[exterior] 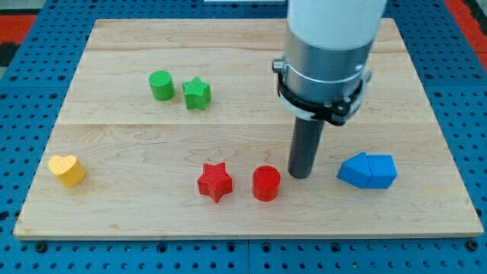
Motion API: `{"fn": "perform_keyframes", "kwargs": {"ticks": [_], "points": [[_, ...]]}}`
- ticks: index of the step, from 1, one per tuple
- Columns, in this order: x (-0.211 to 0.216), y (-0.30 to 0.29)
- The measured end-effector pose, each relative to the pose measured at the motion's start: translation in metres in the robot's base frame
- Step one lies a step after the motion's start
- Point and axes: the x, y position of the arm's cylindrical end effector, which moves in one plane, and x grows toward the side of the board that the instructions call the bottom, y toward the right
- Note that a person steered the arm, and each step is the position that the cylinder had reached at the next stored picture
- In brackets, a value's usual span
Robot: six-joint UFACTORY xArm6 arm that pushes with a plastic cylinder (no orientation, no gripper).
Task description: Move red star to the right of heart
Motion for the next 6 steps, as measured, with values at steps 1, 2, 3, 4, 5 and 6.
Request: {"fn": "perform_keyframes", "kwargs": {"ticks": [1,2,3,4,5,6], "points": [[0.016,-0.019],[0.016,-0.090],[0.016,-0.158],[0.016,-0.200],[0.004,-0.207],[-0.006,-0.202]]}}
